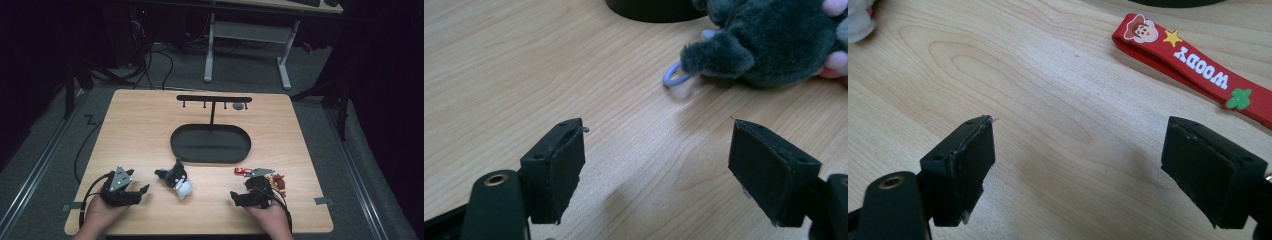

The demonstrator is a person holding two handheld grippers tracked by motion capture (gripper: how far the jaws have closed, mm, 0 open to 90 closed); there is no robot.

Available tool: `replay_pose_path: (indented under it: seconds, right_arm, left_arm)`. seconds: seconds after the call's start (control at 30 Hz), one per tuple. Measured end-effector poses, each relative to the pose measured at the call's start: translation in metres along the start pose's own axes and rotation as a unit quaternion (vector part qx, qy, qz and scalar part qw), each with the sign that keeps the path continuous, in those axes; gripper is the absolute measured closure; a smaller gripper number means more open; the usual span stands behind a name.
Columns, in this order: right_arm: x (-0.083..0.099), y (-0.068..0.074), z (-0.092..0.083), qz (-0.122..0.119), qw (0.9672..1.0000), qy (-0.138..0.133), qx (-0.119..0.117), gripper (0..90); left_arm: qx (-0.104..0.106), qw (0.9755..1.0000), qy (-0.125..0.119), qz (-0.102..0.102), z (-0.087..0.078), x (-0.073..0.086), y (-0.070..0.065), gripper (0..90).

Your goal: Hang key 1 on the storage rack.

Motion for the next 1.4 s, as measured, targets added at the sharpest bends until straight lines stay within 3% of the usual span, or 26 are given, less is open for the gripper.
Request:
replay_pose_path:
  seconds: [0.23, 0.5, 1.0, 1.27, 1.4]
  right_arm:
    - [-0.008, 0.002, -0.001, -0.005, 0.9994, 0.035, 0.004, 14.2]
    - [-0.019, 0.007, 0.0, -0.018, 0.9979, 0.062, 0.004, 20.3]
    - [-0.021, 0.009, -0.003, -0.022, 0.9915, 0.128, -0.01, 24.3]
    - [-0.02, 0.003, -0.013, -0.024, 0.9879, 0.153, -0.014, 29.2]
    - [-0.017, -0.004, -0.021, -0.014, 0.9868, 0.161, -0.01, 32.3]
  left_arm:
    - [0.007, 0.9999, -0.009, -0.006, -0.002, -0.003, -0.001, 23.0]
    - [0.006, 1.0, 0.003, -0.003, 0.001, 0.001, 0.001, 23.2]
    - [0.008, 1.0, 0.003, -0.004, -0.002, 0.003, 0.002, 23.1]
    - [0.012, 0.9999, 0.005, -0.001, -0.001, 0.003, 0.001, 23.1]
    - [0.014, 0.9999, 0.006, -0.002, 0.0, 0.003, 0.001, 23.1]
Point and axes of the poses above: each handheld gripper's, and its own axes: z roughly forward along the jaws, x roughly out of its underside, y roughly to its left, the point moved 4 cm from there along z, roughly forward along the jaws, and after that the axes turned 7 degrees about -y, right-handed, at the moved point
